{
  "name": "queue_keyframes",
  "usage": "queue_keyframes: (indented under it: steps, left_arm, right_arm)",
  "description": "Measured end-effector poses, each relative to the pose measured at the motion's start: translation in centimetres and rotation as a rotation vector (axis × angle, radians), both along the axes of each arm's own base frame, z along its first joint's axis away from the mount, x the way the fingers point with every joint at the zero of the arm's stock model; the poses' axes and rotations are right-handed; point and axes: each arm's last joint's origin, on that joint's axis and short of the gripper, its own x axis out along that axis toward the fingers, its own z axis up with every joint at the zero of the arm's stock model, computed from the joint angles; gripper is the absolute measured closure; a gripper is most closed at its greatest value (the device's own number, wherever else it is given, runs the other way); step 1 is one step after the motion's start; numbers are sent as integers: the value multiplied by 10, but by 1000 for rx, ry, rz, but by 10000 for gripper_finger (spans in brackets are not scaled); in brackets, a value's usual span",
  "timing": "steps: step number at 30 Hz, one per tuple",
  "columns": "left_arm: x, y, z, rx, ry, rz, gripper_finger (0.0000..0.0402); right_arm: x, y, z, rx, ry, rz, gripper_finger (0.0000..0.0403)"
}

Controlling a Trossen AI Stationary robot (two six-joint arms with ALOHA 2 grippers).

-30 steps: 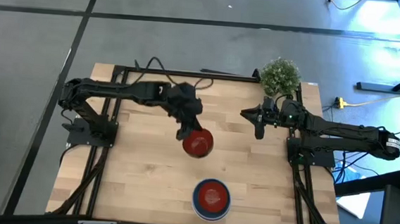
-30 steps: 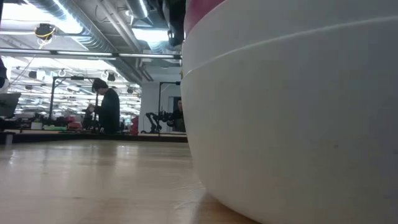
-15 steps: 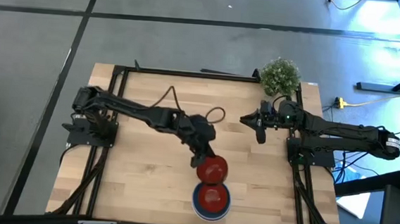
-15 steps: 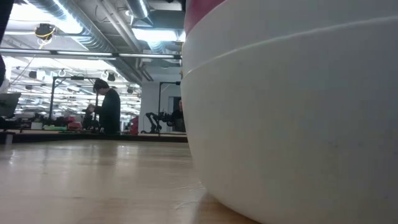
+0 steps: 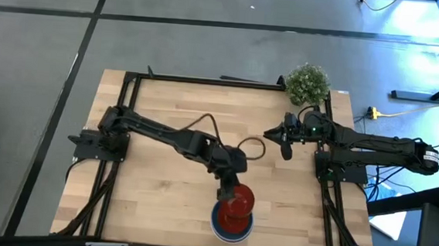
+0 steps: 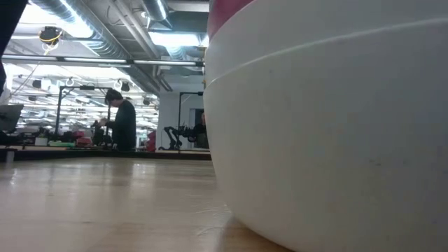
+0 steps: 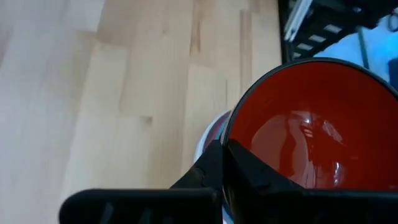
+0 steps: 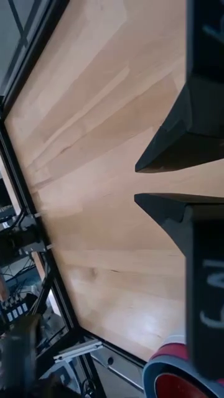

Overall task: Nest bowls inside each other
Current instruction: Stack the red bowl on the black bowl

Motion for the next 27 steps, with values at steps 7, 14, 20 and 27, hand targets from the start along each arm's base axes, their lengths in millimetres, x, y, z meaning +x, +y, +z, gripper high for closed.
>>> queue_keyframes:
  steps: [7,14,20,27]
  left_arm:
    - [7,-26,-17,-32,59,-24,401]
    - [4,-40,-18,0,47,60,401]
    - [6,-45,-26,21,64,113,401]
    - [12,-49,-48,13,128,120,401]
  right_arm:
    - [-1,0,-2,0,25,2,337]
    - [-1,0,-2,-2,25,3,337]
    - [-1,0,-2,1,23,10,337]
    - [-1,1,-2,2,25,12,337]
